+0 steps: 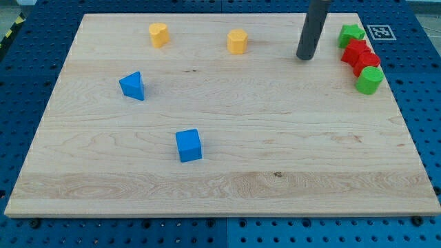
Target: Slide hexagon to parallel right of triangle
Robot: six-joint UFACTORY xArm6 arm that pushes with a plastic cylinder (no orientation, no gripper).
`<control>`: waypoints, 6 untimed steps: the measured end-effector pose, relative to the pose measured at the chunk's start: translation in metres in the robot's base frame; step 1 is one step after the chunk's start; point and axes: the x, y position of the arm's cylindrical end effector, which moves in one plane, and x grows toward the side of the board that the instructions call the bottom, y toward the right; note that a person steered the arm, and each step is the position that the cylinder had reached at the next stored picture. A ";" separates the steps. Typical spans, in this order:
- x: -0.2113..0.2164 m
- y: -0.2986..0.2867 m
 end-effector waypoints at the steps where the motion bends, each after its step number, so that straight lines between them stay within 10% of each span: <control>1: -0.034 -0.022; 6: -0.072 -0.106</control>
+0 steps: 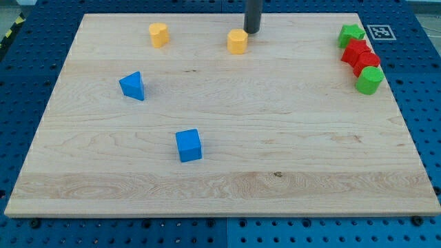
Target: Slide hexagon to parallel right of triangle
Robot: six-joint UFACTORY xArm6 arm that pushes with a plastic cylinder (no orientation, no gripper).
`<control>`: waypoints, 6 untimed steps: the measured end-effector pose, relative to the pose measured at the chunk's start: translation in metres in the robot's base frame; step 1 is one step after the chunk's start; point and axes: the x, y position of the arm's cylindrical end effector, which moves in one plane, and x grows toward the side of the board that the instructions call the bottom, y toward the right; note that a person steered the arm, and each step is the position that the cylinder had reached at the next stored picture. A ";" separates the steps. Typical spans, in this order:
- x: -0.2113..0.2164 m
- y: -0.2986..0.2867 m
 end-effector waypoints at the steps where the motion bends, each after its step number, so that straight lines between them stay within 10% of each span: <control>1: 0.012 -0.010; 6: 0.050 -0.056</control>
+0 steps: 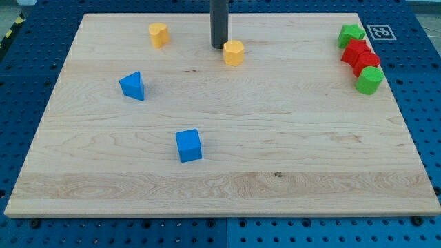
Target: Slide hexagon to parallel right of triangle
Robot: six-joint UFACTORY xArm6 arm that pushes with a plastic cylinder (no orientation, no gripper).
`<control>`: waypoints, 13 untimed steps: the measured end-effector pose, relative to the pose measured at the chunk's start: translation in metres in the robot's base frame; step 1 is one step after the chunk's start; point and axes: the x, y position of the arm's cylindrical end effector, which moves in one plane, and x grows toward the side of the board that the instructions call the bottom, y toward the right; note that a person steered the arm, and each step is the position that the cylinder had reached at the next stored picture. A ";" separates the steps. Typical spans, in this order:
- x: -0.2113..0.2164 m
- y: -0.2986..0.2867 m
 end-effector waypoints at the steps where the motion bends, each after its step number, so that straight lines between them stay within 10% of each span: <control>1: 0.011 0.001; 8: 0.086 0.060; 13: 0.065 0.076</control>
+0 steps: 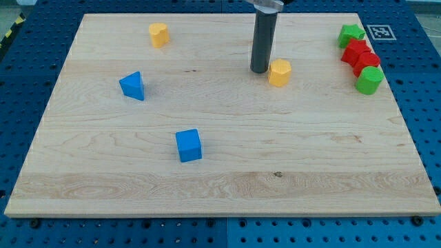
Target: Slide hexagon to parallel right of triangle
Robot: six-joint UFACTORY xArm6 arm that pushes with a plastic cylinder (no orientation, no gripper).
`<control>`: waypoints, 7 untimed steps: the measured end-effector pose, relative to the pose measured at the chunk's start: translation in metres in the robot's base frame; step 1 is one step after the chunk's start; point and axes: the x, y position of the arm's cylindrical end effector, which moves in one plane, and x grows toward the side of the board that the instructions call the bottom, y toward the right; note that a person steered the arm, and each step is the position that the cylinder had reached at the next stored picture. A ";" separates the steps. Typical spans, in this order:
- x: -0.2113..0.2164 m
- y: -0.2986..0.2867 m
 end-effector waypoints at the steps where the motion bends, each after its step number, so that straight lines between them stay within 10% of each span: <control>1: 0.009 0.019; 7: 0.043 0.043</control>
